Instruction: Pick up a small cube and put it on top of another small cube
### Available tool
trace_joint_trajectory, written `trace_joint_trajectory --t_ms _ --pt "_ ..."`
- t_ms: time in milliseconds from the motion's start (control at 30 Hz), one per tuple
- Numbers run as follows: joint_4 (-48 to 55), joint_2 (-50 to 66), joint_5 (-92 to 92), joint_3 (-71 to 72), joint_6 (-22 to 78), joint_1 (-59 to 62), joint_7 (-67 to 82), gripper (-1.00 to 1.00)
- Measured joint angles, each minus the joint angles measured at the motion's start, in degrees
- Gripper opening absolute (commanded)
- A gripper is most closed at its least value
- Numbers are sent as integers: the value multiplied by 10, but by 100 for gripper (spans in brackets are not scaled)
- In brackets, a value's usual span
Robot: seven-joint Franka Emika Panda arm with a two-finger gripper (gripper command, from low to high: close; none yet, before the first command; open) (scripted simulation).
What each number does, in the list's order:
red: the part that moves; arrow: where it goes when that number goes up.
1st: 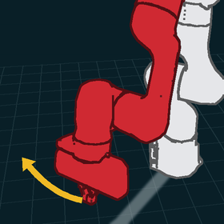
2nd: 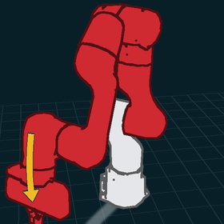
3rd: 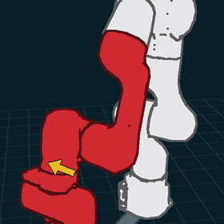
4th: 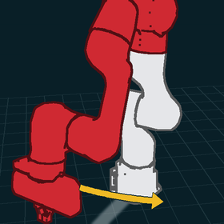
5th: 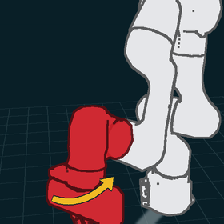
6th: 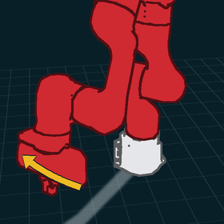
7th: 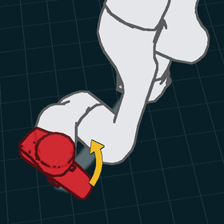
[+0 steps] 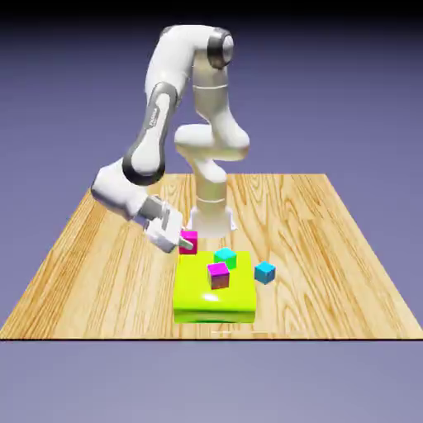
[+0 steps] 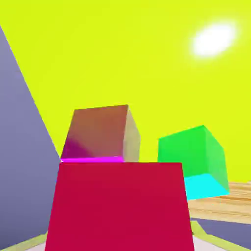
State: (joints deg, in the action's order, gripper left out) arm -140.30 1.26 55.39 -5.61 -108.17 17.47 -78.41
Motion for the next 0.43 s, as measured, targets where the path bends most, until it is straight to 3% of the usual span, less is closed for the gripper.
trace_joint_trajectory --t_ms 133,233,267,433 --pt "-21 3 30 -13 -28 -22 -44 -100" --pt "-29 62 105 20 -88 -56 5 -100" --pt "-30 64 108 22 -90 -56 7 100" --pt "-21 5 32 -12 -30 -22 -42 100"
